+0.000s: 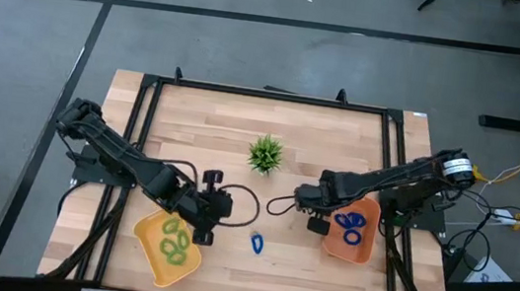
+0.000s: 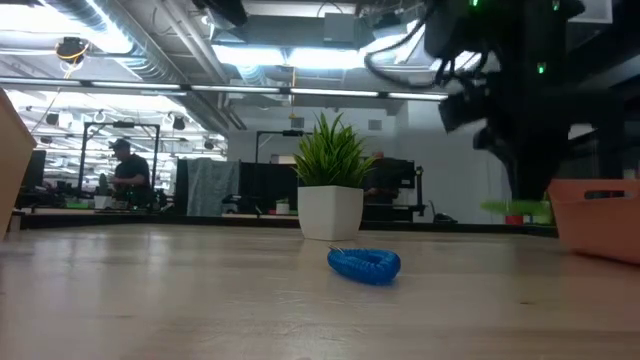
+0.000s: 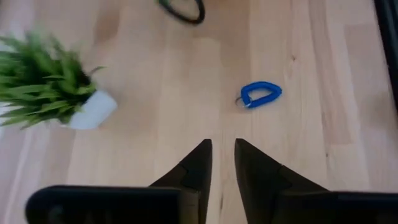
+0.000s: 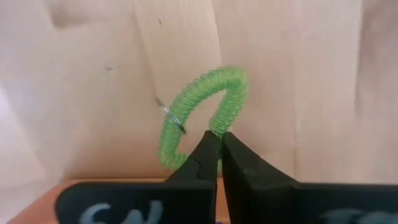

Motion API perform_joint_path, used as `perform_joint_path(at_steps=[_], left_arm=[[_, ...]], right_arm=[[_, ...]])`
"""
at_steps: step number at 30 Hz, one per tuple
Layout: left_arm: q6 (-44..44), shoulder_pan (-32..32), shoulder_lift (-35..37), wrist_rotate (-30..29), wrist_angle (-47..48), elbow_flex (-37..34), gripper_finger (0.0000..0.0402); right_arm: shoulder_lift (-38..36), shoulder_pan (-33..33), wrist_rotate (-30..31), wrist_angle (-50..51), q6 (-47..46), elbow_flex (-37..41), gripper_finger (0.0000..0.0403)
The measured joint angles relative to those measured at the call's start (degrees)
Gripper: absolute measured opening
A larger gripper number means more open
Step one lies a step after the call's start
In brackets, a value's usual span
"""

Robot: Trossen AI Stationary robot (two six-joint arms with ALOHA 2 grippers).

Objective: Sort spring keychains
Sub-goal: Put the green spring keychain into the yellow bin

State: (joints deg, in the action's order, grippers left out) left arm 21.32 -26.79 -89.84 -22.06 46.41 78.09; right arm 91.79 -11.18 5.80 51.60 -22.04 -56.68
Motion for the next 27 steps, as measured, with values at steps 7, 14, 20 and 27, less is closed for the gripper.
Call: perform_joint_path(at_steps=[7,14,20,27], left_arm=[[2.78,0.02,5.41,-4.02,-2.54,-5.15,0.0034],[2.97,0.23,6.00,-6.91,-6.44,-8.40,0.0038],[1.51,0.70,6.00,-8.42,-8.21,-8.49,0.0050],[-10.99,0.77,6.00,-9.00,-16.68,-8.49,0.0079]], right_arm=[[-7.47,-0.38,0.68,-2.55,-1.91,-0.09,0.0007],[-12.74,-1.27,3.61,-12.12,-1.53,-0.09,0.0007],[-13.78,-1.44,-0.50,-23.09,2.09,-0.14,0.0007],[-13.78,-1.44,-8.62,-31.48,4.59,-0.16,0.0007]])
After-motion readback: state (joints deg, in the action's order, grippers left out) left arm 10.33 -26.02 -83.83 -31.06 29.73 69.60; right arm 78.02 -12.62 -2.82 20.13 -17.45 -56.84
